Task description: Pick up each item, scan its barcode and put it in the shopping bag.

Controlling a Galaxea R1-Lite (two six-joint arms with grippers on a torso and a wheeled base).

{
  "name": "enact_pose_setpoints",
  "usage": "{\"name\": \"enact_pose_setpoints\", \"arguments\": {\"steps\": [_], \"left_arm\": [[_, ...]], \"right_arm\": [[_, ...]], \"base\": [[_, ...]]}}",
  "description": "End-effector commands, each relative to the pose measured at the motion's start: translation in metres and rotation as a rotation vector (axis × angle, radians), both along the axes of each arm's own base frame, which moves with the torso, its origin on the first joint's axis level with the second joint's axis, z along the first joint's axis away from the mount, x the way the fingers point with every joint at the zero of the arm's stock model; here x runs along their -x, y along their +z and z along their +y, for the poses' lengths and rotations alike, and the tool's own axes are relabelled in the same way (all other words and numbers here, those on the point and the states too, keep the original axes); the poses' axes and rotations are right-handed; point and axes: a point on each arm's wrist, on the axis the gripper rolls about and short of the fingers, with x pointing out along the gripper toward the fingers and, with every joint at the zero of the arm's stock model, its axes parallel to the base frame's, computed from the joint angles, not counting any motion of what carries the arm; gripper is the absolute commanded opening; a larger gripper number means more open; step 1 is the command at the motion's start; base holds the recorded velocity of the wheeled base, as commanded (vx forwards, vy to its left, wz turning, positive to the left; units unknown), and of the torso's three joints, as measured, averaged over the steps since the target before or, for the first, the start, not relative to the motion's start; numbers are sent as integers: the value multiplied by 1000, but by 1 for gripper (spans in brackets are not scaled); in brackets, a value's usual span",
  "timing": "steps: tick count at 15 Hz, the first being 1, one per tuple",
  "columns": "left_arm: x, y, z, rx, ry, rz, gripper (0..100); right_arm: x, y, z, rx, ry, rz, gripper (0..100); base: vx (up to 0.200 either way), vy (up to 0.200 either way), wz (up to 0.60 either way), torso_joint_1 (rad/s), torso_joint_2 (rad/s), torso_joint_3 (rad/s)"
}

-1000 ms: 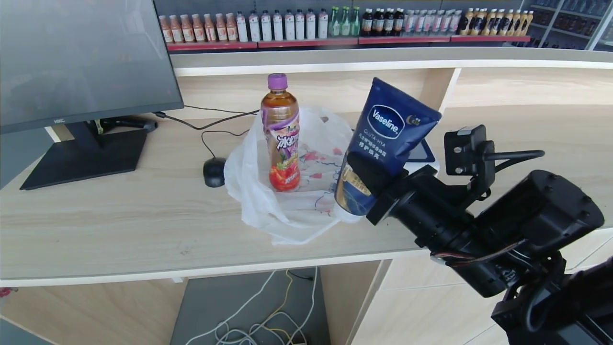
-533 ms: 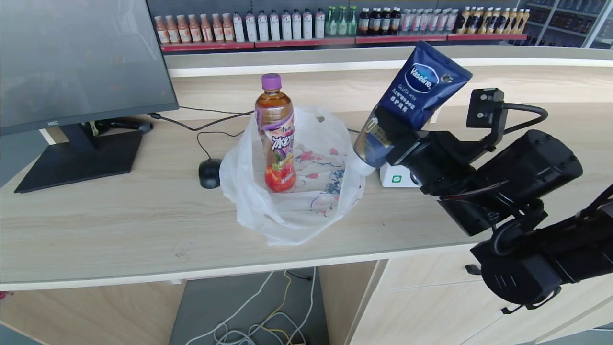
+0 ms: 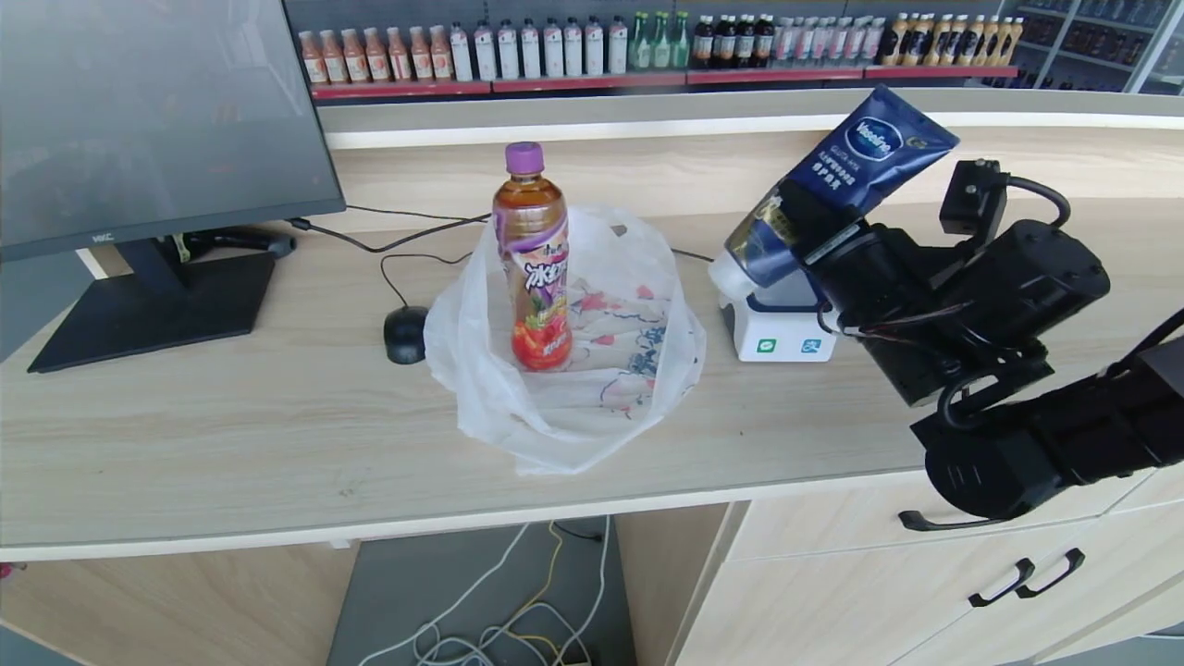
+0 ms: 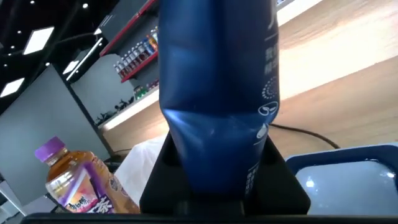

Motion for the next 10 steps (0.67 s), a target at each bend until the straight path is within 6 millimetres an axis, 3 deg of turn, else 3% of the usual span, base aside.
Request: {"name": "enact_pose_setpoints", "arguments": {"steps": [1,10], "left_arm": [[0,0,0,2,1,1,100],[0,0,0,0,0,0,100]], "right_arm": [[5,11,-23,-46,-31,-8,0],[6,-2,-34,-319,110,136,0]], "base": [[0,0,0,0,0,0],[0,0,0,0,0,0]]}}
